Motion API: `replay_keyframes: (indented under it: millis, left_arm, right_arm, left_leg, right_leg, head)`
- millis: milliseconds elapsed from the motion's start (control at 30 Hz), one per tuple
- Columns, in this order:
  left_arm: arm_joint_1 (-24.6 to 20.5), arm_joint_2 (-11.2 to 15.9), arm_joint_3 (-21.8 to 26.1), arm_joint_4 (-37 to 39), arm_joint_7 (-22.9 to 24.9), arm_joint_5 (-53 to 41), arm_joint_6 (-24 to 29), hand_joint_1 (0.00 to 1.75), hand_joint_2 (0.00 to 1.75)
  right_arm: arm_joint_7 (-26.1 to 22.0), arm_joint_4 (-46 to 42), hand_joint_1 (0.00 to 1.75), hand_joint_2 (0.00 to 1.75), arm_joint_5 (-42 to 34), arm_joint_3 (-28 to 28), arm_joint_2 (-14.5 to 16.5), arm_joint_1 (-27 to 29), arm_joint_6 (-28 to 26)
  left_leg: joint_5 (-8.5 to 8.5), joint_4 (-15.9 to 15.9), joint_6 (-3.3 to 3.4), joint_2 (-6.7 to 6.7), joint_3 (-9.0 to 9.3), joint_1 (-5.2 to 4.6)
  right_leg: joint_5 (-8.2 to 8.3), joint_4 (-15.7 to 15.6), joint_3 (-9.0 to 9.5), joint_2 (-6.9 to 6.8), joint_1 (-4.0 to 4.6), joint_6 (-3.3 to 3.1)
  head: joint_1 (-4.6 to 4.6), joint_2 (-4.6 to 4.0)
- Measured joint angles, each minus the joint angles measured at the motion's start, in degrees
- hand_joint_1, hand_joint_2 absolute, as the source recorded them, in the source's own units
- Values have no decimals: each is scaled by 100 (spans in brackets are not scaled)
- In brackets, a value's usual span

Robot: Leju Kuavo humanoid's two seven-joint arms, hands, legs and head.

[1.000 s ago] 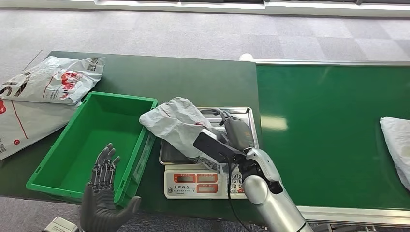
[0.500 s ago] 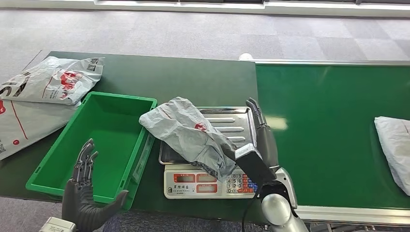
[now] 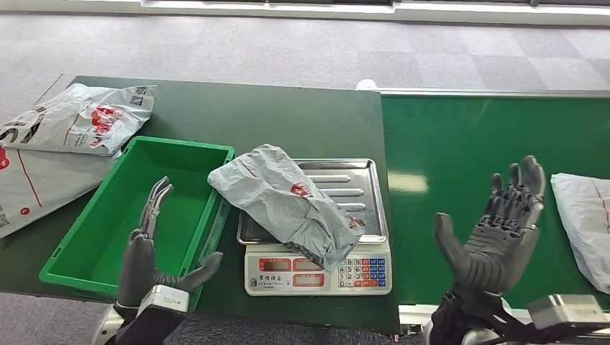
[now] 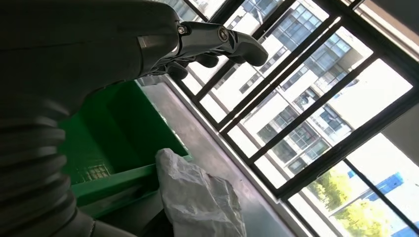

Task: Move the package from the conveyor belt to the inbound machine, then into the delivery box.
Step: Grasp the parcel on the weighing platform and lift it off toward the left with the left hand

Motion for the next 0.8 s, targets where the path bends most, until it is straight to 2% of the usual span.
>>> replay_keyframes:
  millis: [133, 233, 433, 567, 700, 733, 767, 800]
  left_arm:
    - [-746, 34, -622, 604, 725, -327, -288, 0, 175]
    - [-1208, -2, -997, 1045, 931, -349, -327, 0, 175]
    - [-1657, -37, -1358, 1502, 1236, -435, -412, 0, 175]
    - [-2307, -315, -1697, 2315, 1827, -743, -806, 0, 175]
    - [-2773, -705, -1926, 3271, 2104, -796, -985, 0, 175]
    - [-2848, -782, -1969, 3465, 2160, -823, -984, 7, 175]
    - [-2904, -846, -2003, 3627, 2213, -855, -978, 27, 175]
    - [-2953, -900, -2036, 3775, 2263, -903, -964, 71, 175]
  right_arm:
    - [-345, -480, 0, 175, 99, -432, 142, 414, -758]
    - [-395, -681, 0, 175, 135, -624, 196, 645, -921]
    - [-367, -805, 0, 175, 93, -765, 227, 800, -1038]
    - [-269, -658, 0, 175, -120, -752, 174, 744, -1021]
    - [-208, -264, 0, 175, -210, -521, -32, 564, -1099]
    - [-185, -157, 0, 175, -232, -448, -85, 520, -1128]
    - [-166, -59, 0, 175, -261, -385, -127, 479, -1150]
    - [-154, 32, 0, 175, -293, -329, -162, 439, -1175]
  left_leg:
    - [0, 1, 2, -1, 0, -1]
    - [0, 1, 2, 15, 0, -1]
    - [0, 1, 1, 21, 4, -1]
    - [6, 1, 6, 13, -1, -1]
    - [9, 2, 11, 18, -1, -3]
    - [10, 3, 12, 18, -1, -4]
    - [11, 3, 13, 17, -1, -5]
    - [10, 3, 13, 17, -2, -6]
  right_leg:
    - [3, -2, 5, -3, 0, 3]
    - [9, -1, 7, 14, 0, 7]
    - [10, -1, -1, 20, 1, 7]
    - [15, -1, 9, 12, -2, 10]
    - [24, -1, 8, 19, -9, 18]
    - [25, -1, 8, 19, -11, 19]
    - [25, -1, 7, 19, -12, 20]
    - [25, -1, 7, 19, -13, 20]
  head:
    - [1, 0]
    - [1, 0]
    - [0, 0]
    - [1, 0]
    - [2, 0]
    - [2, 0]
    - [2, 0]
    - [2, 0]
